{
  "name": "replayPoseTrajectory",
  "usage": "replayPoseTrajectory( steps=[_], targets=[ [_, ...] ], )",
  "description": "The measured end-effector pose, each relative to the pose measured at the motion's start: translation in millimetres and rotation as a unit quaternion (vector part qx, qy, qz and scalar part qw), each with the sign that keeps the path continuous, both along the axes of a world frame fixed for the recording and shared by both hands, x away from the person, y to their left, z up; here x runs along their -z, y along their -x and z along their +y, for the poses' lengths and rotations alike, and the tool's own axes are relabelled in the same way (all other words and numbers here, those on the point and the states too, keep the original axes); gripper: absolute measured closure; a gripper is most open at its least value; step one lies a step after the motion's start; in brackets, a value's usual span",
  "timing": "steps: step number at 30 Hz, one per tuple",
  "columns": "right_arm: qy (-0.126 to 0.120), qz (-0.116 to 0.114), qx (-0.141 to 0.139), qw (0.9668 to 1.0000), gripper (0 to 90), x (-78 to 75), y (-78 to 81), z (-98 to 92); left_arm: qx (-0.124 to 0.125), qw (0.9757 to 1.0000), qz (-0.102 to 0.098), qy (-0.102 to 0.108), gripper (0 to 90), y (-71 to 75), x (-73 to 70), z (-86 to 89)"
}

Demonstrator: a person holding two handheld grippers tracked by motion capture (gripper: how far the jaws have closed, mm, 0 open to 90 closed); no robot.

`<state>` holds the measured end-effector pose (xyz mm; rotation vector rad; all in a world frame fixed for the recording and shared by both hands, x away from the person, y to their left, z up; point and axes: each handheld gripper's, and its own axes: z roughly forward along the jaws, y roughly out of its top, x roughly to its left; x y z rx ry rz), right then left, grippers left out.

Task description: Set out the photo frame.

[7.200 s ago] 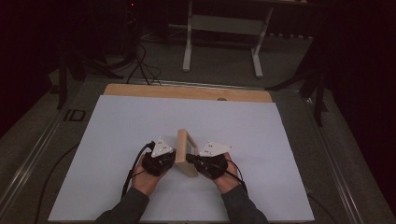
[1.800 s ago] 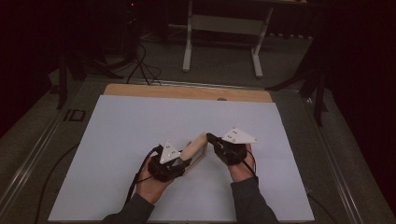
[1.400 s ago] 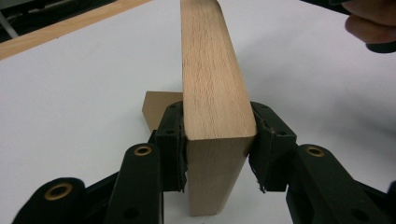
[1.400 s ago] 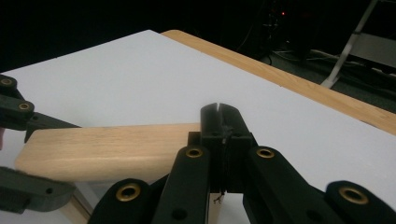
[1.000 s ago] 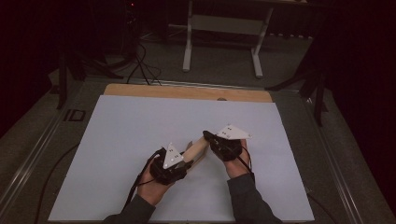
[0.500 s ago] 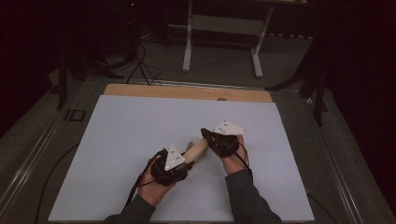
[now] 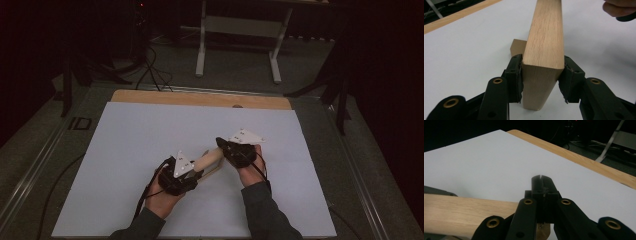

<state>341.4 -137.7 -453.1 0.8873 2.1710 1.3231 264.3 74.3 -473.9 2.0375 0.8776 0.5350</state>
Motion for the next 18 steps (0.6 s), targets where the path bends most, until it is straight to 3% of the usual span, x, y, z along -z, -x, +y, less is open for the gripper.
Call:
replayPoseTrajectory(
  steps=[11,18],
  targets=[
    [-0.001,0.003,0.007,1.0,89.7,0.1,0.4,-0.2,-0.016,0.9999,0.0,-0.001,56.3,-6.3,0.4,5.5],
    [0.003,0.003,0.008,1.0,89.8,0.2,1.8,-0.4,-0.041,0.9991,0.002,-0.004,56.7,-11.5,0.6,11.2]
  ],
)
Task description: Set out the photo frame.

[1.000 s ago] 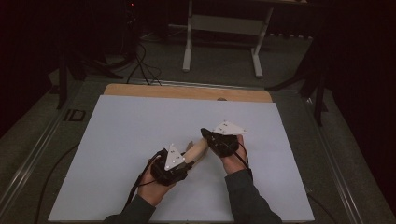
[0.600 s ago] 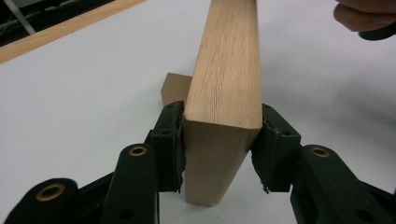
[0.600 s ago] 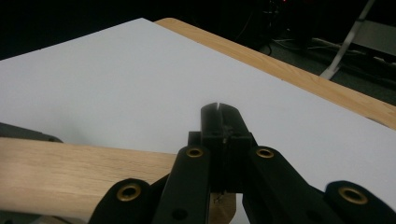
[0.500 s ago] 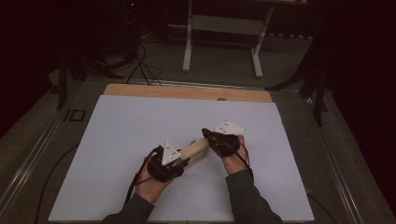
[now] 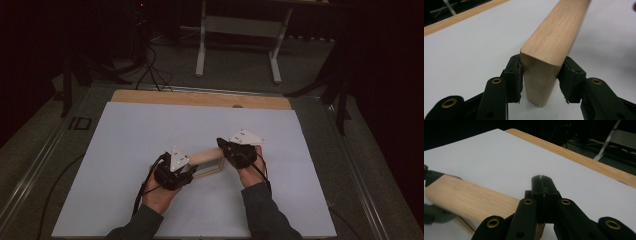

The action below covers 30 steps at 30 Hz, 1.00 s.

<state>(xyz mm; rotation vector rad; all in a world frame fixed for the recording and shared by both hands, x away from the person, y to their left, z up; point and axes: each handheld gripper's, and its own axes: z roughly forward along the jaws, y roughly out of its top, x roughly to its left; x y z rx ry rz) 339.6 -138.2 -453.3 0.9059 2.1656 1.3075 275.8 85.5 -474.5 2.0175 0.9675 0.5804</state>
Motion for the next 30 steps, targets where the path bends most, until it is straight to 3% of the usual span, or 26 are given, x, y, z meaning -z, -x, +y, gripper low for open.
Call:
replayPoseTrajectory(
  steps=[10,18,30],
  targets=[
    [0.005,0.003,0.001,1.0,89.8,-0.7,2.6,-1.0,-0.006,1.0,0.004,0.006,57.1,-3.7,0.2,4.4],
    [0.007,0.007,0.003,0.9999,89.7,-1.7,3.7,-2.5,-0.026,0.9996,0.009,0.008,59.2,-7.1,1.2,6.3],
    [-0.005,0.006,-0.002,1.0,84.8,-3.5,0.6,-7.7,-0.018,0.9997,0.015,0.011,58.7,-9.8,2.7,7.5]
  ],
)
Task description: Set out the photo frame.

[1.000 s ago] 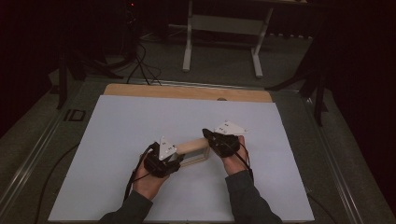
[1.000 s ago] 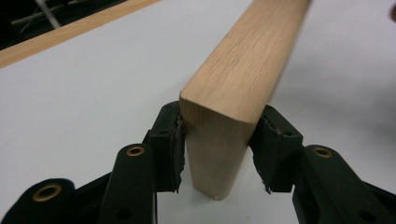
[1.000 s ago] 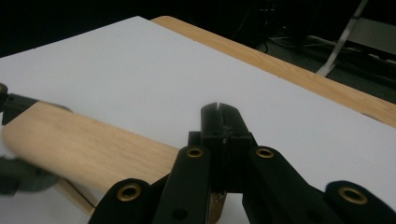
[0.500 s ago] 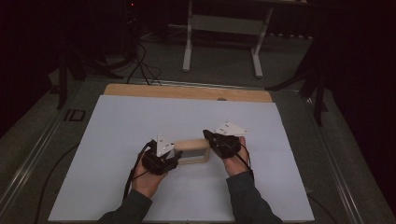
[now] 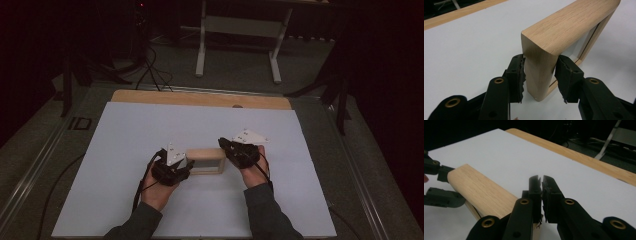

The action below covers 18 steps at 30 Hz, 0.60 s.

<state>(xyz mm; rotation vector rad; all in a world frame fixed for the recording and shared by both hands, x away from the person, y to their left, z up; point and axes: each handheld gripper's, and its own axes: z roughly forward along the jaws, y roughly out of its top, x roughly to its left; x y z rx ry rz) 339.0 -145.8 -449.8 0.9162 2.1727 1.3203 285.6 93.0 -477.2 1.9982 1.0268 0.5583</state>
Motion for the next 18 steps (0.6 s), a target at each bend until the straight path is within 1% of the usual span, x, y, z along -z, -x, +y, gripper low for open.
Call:
replayPoseTrajectory(
  steps=[3,6,7,8,12,13,14,15,16,18],
  targets=[
    [-0.014,0.001,-0.001,0.9999,83.3,-2.6,0.9,-5.2,0.001,1.0,0.001,0.001,58.6,-0.5,0.5,0.2],
    [-0.014,0.001,-0.009,0.9999,79.5,-3.9,3.2,-8.1,0.0,1.0,0.002,0.004,58.5,-0.9,1.2,0.2],
    [-0.014,0.001,-0.009,0.9999,79.5,-3.9,3.2,-8.1,0.0,1.0,0.002,0.004,58.5,-0.9,1.2,0.2],
    [-0.007,-0.004,-0.015,0.9998,74.9,-4.2,6.5,-9.6,0.0,1.0,0.004,0.004,58.5,-1.4,1.6,0.3],
    [-0.008,-0.002,-0.022,0.9997,68.2,-3.4,10.7,-15.1,0.001,1.0,0.004,0.005,58.5,-1.5,2.1,0.3],
    [-0.008,-0.002,-0.022,0.9997,68.2,-3.4,10.7,-15.1,0.001,1.0,0.004,0.005,58.5,-1.5,2.1,0.3],
    [-0.008,0.001,-0.029,0.9995,63.9,-3.0,12.0,-17.8,0.001,1.0,0.004,0.005,58.5,-1.6,2.1,0.6],
    [-0.008,0.001,-0.029,0.9995,63.9,-3.0,12.0,-17.8,0.001,1.0,0.004,0.005,58.5,-1.6,2.1,0.6],
    [-0.015,0.005,-0.038,0.9992,59.8,-3.0,13.7,-20.3,0.001,1.0,0.005,0.005,58.5,-1.8,2.2,0.7],
    [-0.017,0.007,-0.051,0.9986,56.2,-3.1,15.8,-22.6,0.002,1.0,0.005,0.005,58.5,-1.8,2.4,0.8]
  ],
)
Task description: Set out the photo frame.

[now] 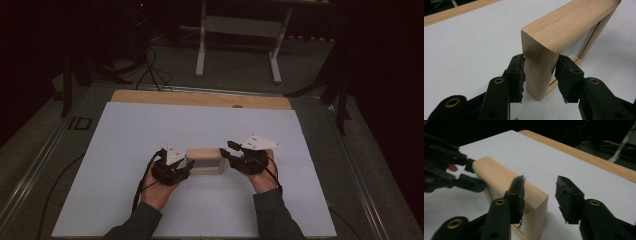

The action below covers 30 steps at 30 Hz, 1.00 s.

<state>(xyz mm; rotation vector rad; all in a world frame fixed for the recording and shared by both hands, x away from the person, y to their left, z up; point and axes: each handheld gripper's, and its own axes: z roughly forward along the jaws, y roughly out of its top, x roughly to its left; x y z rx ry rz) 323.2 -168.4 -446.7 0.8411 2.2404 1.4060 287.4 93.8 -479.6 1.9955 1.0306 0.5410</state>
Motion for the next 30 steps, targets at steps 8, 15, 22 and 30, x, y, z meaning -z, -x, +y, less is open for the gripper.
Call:
replayPoseTrajectory(
  steps=[8,15,22,30],
  targets=[
    [0.006,0.021,-0.035,0.9991,47.4,5.1,1.9,-2.0,0.0,1.0,0.004,0.007,58.5,-0.7,0.5,1.0],
    [0.003,0.039,-0.052,0.9979,41.9,14.9,-3.3,-2.0,0.001,1.0,0.005,0.008,58.4,-1.1,0.5,1.4],
    [0.014,0.05,-0.053,0.9972,40.8,25.3,-6.8,2.1,0.002,0.9999,0.005,0.009,58.5,-1.4,0.8,1.5],
    [0.012,0.058,-0.053,0.9969,47.3,31.3,-9.3,-0.8,0.004,0.9999,0.005,0.011,58.7,-2.7,1.2,2.0]
  ],
)
